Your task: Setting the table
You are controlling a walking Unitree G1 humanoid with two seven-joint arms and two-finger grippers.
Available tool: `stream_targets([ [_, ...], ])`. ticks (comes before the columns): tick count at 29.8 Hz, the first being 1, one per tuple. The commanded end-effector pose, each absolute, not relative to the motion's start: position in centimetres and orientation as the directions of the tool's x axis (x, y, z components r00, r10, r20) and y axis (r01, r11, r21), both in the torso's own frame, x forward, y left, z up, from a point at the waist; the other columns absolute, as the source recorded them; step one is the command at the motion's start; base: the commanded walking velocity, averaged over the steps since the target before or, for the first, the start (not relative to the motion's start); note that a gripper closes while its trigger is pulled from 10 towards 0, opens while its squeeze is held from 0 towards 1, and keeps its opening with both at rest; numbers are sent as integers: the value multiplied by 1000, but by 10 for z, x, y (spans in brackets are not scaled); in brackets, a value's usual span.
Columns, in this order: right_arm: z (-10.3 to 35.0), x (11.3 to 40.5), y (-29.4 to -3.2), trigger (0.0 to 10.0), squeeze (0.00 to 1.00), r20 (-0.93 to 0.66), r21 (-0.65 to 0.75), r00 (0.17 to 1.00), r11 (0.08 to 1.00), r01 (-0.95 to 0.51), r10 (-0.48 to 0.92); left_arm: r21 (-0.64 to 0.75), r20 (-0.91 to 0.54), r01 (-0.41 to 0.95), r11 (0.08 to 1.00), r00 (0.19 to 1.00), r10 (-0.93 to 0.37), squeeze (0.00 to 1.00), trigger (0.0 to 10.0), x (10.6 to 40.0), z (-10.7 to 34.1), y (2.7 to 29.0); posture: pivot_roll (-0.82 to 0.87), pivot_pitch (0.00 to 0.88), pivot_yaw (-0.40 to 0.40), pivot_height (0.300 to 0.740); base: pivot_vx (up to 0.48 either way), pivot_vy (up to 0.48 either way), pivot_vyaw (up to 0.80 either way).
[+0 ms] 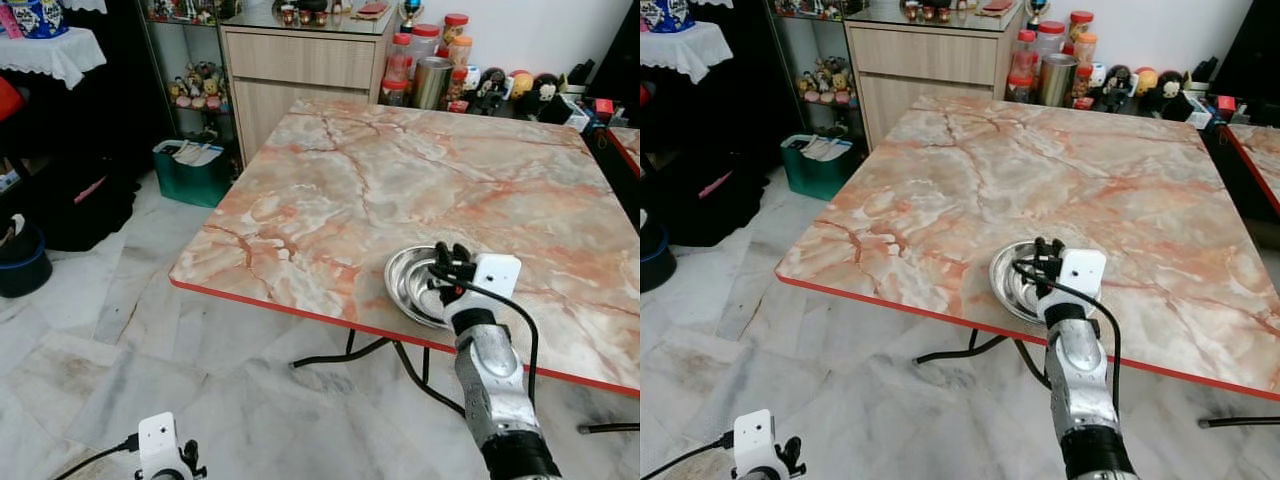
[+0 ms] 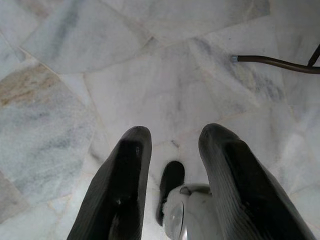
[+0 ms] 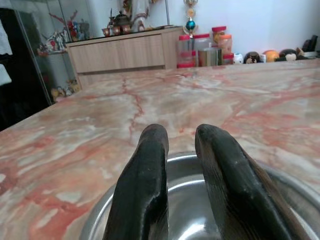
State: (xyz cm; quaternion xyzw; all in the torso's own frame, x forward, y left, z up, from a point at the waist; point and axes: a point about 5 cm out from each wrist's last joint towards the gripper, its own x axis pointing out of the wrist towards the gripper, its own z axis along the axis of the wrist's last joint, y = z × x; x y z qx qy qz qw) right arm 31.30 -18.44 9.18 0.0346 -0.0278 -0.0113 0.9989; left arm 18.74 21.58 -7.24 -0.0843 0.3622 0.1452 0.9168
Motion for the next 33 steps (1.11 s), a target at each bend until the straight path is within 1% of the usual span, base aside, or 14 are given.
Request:
stream_targets([
  [1, 94, 313, -187, 10000, 0, 71, 88, 996, 995, 39, -45, -41, -701, -327, 944, 683, 206, 0, 10000, 183, -74, 219, 32, 0, -30, 728, 0, 480, 0],
  [7, 95, 312, -192, 10000, 0, 72, 93, 995, 994, 61, -67, -48, -697, -327, 944, 688, 203, 0, 10000, 186, -73, 218, 30, 0, -33, 728, 0, 480, 0],
  [10, 95, 312, -193, 10000, 0, 70, 120, 995, 990, 69, -77, -51, -694, -325, 944, 692, 201, 0, 10000, 187, -73, 216, 34, 0, -36, 728, 0, 480, 0],
  [15, 95, 313, -190, 10000, 0, 69, 123, 995, 990, 62, -71, -52, -690, -324, 945, 695, 200, 0, 10000, 188, -73, 214, 35, 0, -37, 728, 0, 480, 0],
  [18, 96, 314, -187, 10000, 0, 77, 136, 995, 989, 56, -67, -50, -687, -323, 945, 698, 202, 0, 10000, 189, -72, 214, 40, 0, -36, 728, 0, 480, -419],
  [23, 95, 314, -185, 10000, 0, 71, 135, 995, 989, 54, -64, -41, -675, -320, 947, 708, 210, 0, 10000, 191, -70, 215, 48, 0, -40, 728, 0, 0, -498],
  [30, 91, 312, -188, 10000, 0, 63, 153, 995, 986, 71, -81, -33, -662, -317, 948, 717, 217, 0, 10000, 194, -68, 216, 51, 0, -37, 728, 0, 0, 0],
  [33, 85, 312, -189, 10000, 0, 32, 170, 995, 981, 89, -96, -33, -656, -319, 947, 722, 220, 0, 10000, 194, -68, 215, 55, 0, -40, 728, 0, 0, 0],
])
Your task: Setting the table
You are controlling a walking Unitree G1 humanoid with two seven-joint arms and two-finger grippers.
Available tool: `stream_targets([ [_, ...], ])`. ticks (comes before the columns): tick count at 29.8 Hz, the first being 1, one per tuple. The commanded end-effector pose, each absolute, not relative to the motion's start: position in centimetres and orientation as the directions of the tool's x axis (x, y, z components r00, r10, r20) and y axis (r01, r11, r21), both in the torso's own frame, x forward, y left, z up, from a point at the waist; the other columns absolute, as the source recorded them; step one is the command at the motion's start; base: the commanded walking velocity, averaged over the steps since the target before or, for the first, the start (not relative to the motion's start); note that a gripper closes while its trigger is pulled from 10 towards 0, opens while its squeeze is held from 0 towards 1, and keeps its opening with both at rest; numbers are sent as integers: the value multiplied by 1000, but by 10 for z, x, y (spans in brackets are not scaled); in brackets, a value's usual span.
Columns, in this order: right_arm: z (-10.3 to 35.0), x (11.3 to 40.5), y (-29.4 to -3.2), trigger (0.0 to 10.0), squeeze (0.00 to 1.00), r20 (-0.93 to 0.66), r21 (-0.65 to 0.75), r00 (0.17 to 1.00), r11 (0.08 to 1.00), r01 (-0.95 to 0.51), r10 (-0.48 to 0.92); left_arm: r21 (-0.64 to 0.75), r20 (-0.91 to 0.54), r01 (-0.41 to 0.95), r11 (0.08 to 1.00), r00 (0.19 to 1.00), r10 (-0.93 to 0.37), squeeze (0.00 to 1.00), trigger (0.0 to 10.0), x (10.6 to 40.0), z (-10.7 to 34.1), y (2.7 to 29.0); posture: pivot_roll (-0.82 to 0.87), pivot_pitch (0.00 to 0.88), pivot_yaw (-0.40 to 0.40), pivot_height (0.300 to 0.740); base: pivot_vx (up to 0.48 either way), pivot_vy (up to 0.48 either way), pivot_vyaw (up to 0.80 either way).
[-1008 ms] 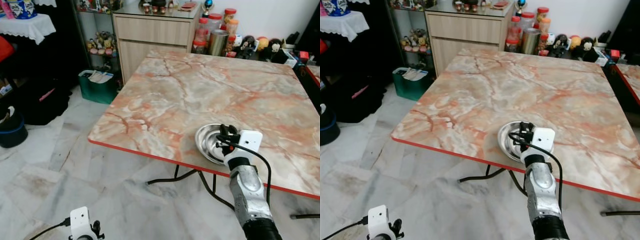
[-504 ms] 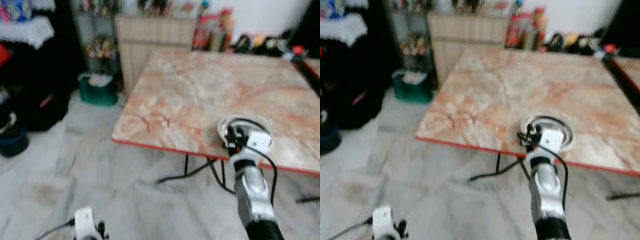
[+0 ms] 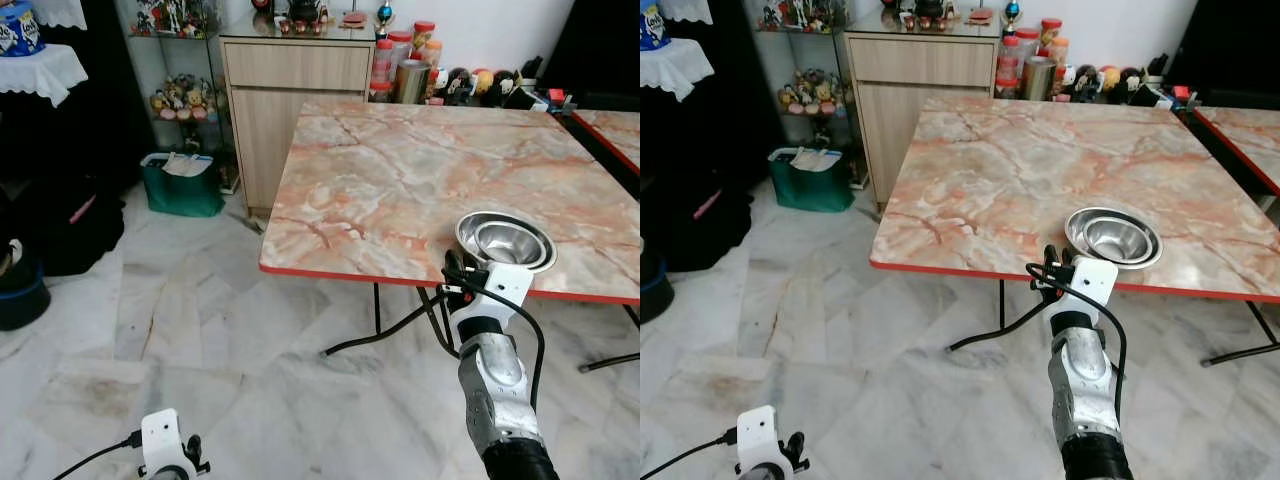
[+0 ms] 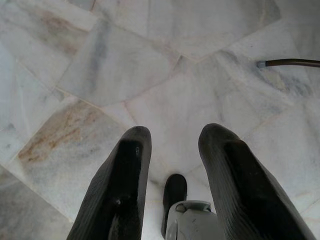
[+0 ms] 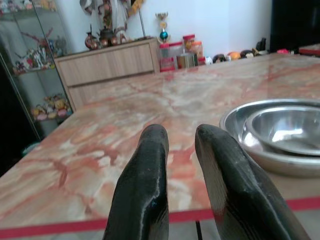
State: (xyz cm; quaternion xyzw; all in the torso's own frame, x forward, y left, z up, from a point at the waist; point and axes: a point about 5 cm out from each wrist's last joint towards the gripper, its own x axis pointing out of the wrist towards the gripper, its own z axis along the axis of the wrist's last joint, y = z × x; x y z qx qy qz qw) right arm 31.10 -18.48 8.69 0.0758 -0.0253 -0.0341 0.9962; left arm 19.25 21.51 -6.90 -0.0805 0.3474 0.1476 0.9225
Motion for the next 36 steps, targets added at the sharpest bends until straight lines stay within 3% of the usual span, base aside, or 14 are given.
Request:
stream_targets([
  [1, 83, 312, -190, 10000, 0, 20, 186, 994, 978, 99, -104, -34, -650, -318, 947, 727, 221, 0, 10000, 195, -67, 214, 63, 0, -40, 728, 0, 0, 0],
  [12, 72, 297, -204, 10000, 0, -17, 148, 979, 968, 203, -203, -31, -641, -309, 951, 736, 218, 0, 10000, 196, -66, 213, 67, 0, -44, 728, 0, 0, 0],
  [21, 12, 275, -207, 10000, 0, -298, 84, 939, 975, 206, -172, -27, -651, -285, 958, 732, 199, 0, 10000, 195, -68, 208, 52, 0, -50, 728, 0, 0, 0],
  [26, -29, 249, -209, 10000, 0, -521, 41, 837, 975, 220, -167, -33, -664, -280, 960, 723, 188, 0, 10000, 194, -70, 201, 45, 0, -63, 728, 0, 0, 0],
  [31, -38, 242, -206, 10000, 0, -573, 33, 805, 978, 205, -150, -32, -672, -277, 960, 717, 184, 0, 10000, 192, -72, 199, 42, 0, -64, 728, 0, 0, 0],
  [36, -58, 222, -203, 10000, 0, -696, 30, 717, 996, 83, -38, -25, -733, -246, 969, 663, 149, 0, 10000, 177, -83, 186, 41, 0, -68, 728, 0, 0, 0],
])
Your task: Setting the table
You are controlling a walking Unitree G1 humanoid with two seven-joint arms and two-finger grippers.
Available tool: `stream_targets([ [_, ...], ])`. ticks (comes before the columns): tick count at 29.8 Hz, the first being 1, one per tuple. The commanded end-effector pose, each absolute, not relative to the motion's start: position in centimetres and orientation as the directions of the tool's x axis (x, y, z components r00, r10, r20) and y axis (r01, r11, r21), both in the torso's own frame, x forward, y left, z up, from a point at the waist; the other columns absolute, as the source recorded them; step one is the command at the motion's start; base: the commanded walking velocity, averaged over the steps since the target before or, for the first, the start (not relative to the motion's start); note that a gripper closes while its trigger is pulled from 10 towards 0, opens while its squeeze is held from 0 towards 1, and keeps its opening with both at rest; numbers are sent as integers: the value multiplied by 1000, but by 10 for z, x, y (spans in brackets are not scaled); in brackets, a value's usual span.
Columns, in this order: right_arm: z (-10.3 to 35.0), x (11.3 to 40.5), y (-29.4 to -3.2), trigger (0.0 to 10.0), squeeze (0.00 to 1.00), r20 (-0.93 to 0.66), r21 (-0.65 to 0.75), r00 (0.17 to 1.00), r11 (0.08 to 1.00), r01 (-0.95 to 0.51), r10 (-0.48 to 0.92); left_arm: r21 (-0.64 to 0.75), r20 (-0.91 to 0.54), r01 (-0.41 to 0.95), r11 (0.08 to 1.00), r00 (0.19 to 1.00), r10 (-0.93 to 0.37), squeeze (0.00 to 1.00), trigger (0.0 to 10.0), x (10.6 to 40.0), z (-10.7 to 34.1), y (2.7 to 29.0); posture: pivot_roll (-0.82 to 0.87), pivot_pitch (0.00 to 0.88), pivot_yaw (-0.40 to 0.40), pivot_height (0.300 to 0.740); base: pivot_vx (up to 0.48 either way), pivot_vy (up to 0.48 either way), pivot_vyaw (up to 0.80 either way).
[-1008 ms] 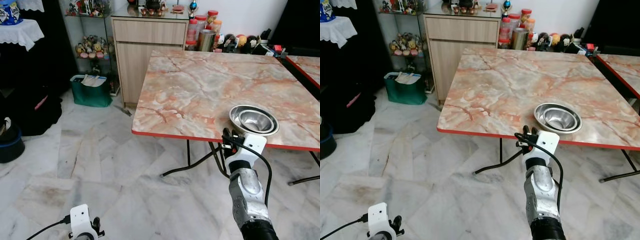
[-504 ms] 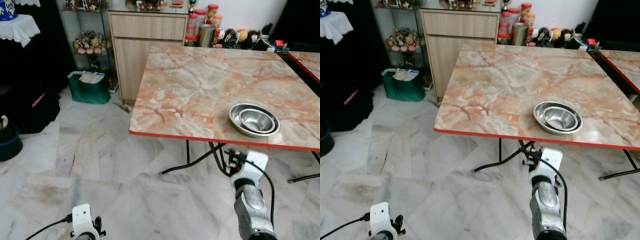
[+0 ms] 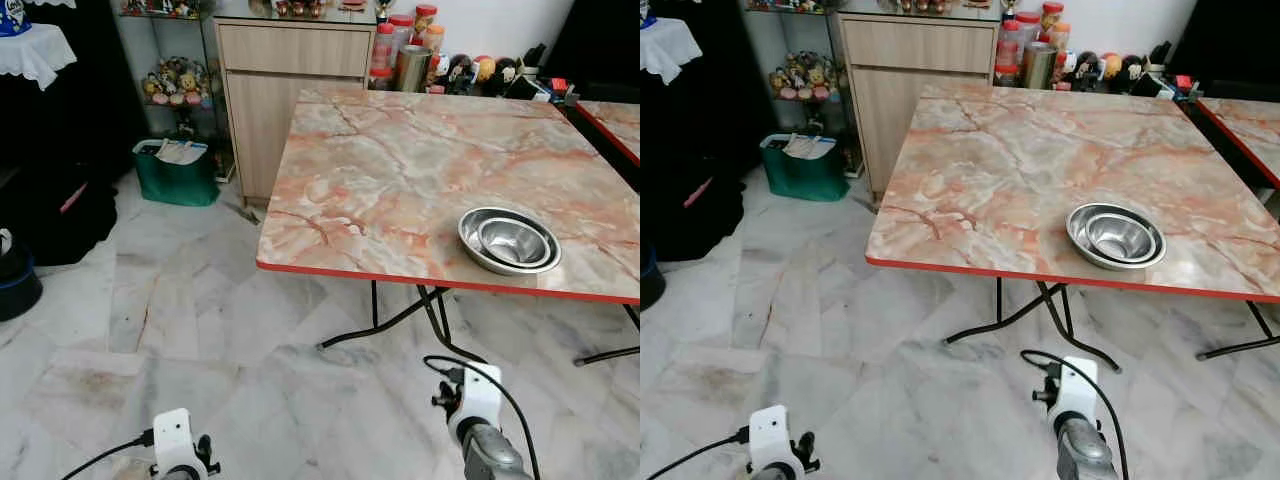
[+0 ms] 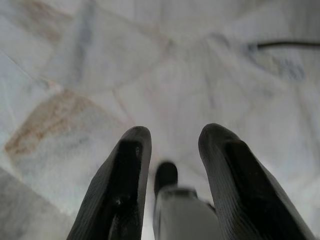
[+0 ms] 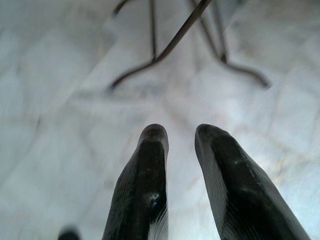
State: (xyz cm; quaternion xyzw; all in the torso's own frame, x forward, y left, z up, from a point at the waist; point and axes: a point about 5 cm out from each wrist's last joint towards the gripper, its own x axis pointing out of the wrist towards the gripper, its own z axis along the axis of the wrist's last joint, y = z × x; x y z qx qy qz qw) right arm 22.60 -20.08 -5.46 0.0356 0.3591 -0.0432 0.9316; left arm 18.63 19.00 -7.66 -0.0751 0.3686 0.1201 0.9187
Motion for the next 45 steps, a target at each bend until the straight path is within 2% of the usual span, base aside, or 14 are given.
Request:
stream_targets([
  [1, -58, 221, -203, 10000, 0, -698, 32, 715, 996, 77, -33, -21, -737, -237, 971, 660, 145, 0, 10000, 176, -84, 185, 41, 0, -68, 728, 0, 0, 0],
  [7, -65, 209, -209, 10000, 0, -730, 28, 684, 999, 43, -9, -8, -766, -183, 983, 633, 112, 0, 10000, 167, -89, 181, 73, 0, -37, 728, 0, 0, 0],
  [14, -64, 209, -219, 10000, 0, -741, -3, 666, 992, 124, -86, 15, -725, -110, 994, 683, 87, 0, 10000, 186, -78, 191, 116, 0, -5, 728, 0, 0, 0],
  [17, -62, 212, -220, 10000, 0, -740, -5, 668, 994, 113, -80, 28, -705, -122, 992, 701, 106, 0, 10000, 196, -72, 197, 108, 0, -36, 728, 0, 0, 0],
  [20, -61, 221, -201, 10000, 0, -741, -1, 670, 998, 68, -46, 17, -683, -211, 977, 712, 165, 0, 10000, 204, -67, 206, 71, 0, -67, 728, 0, 0, 0],
  [27, -60, 227, -187, 10000, 0, -737, 24, 675, 996, 91, -44, 13, -699, -218, 976, 695, 165, 0, 10000, 199, -71, 199, 34, 0, -43, 728, 0, 0, 0],
  [34, -60, 227, -188, 10000, 0, -762, -12, 646, 998, 60, -48, 25, -700, -203, 979, 695, 162, 0, 10000, 203, -69, 197, 42, 0, -38, 728, 0, 0, 0],
  [39, -63, 225, -187, 10000, 0, -772, 10, 632, 993, 120, -69, 50, -694, -219, 974, 694, 191, 0, 10000, 203, -67, 209, 69, 0, -40, 728, 0, -314, 0],
  [45, -65, 221, -187, 10000, 0, -775, 6, 628, 993, 114, -68, 60, -686, -237, 970, 696, 212, 0, 10000, 203, -66, 215, 76, 0, -41, 728, 0, -349, 0],
])
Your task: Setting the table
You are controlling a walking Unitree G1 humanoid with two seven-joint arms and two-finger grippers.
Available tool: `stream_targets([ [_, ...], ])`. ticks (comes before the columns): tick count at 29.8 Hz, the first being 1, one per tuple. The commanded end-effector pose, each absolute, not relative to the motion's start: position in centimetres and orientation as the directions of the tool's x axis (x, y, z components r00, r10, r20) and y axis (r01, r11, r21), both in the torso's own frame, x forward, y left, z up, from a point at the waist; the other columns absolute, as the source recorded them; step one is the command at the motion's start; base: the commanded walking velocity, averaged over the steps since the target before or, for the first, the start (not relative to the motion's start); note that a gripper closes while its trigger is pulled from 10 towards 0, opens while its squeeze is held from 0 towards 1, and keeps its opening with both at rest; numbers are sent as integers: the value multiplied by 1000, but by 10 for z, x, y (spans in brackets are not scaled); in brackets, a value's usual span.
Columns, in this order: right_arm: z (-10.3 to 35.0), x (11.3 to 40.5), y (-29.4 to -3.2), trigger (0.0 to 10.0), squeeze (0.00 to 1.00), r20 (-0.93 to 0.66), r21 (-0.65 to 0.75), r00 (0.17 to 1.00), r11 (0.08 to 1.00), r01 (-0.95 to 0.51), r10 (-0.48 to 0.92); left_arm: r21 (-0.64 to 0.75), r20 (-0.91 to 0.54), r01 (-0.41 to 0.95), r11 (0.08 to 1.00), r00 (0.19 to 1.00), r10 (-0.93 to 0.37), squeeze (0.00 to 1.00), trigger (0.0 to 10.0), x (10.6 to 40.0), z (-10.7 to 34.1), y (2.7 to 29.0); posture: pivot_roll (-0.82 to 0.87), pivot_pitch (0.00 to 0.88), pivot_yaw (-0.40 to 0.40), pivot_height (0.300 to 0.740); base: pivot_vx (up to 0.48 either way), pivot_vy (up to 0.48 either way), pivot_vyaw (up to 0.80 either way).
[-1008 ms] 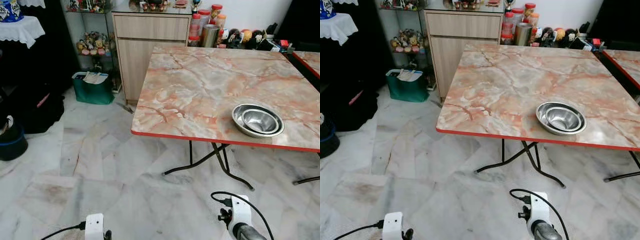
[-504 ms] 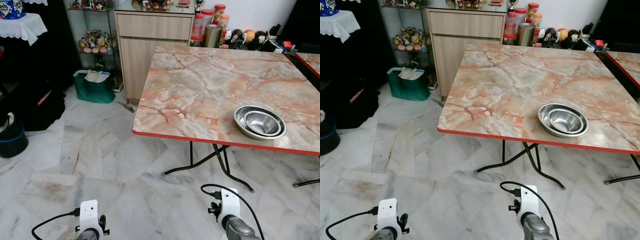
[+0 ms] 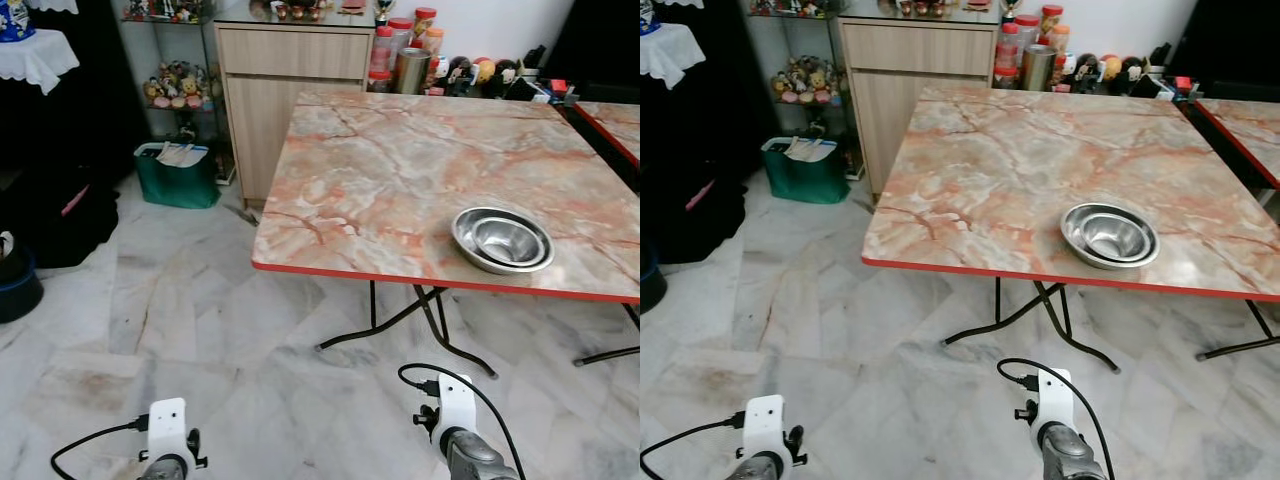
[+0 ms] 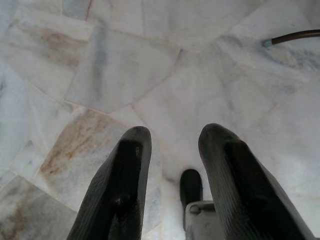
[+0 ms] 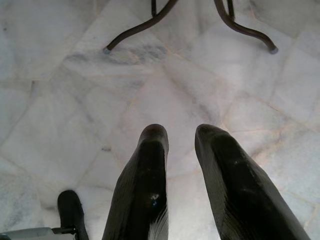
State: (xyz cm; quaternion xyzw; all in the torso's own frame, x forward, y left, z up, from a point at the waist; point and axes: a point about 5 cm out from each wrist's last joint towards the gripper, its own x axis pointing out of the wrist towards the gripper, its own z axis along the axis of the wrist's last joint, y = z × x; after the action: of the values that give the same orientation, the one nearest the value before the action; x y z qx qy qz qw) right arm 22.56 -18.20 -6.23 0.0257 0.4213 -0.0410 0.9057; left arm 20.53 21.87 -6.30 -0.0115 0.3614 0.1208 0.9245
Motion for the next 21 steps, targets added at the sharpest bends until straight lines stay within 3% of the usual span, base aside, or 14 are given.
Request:
stream_targets([
  [1, -66, 219, -188, 10000, 0, -771, 10, 632, 992, 127, -73, 61, -687, -236, 970, 696, 212, 0, 10000, 203, -66, 215, 76, 0, -38, 728, 0, -352, 0],
  [9, -70, 209, -182, 10000, 0, -746, -15, 666, 1000, 9, -17, 50, -675, -234, 971, 709, 205, 0, 10000, 208, -63, 212, 78, 0, -32, 728, 0, -353, 0],
  [10, -77, 195, -188, 10000, 0, -773, -42, 634, 999, 5, -36, 47, -673, -231, 972, 712, 202, 0, 10000, 209, -63, 210, 69, 0, -30, 728, 0, -349, 0],
  [14, -80, 189, -190, 10000, 0, -783, -53, 620, 999, 3, -44, 47, -672, -230, 972, 712, 201, 0, 10000, 209, -63, 210, 69, 0, -30, 728, 0, -349, 0],
  [18, -106, 116, -197, 10000, 0, -874, -33, 483, 998, 48, -52, 39, -679, -222, 974, 710, 189, 0, 10000, 205, -66, 206, 71, 0, -33, 728, 0, -344, 0],
  [21, -110, 102, -194, 10000, 0, -884, -27, 465, 999, 45, -45, 40, -685, -221, 975, 704, 187, 0, 10000, 203, -67, 207, 70, 0, -30, 728, 0, -335, 0],
])
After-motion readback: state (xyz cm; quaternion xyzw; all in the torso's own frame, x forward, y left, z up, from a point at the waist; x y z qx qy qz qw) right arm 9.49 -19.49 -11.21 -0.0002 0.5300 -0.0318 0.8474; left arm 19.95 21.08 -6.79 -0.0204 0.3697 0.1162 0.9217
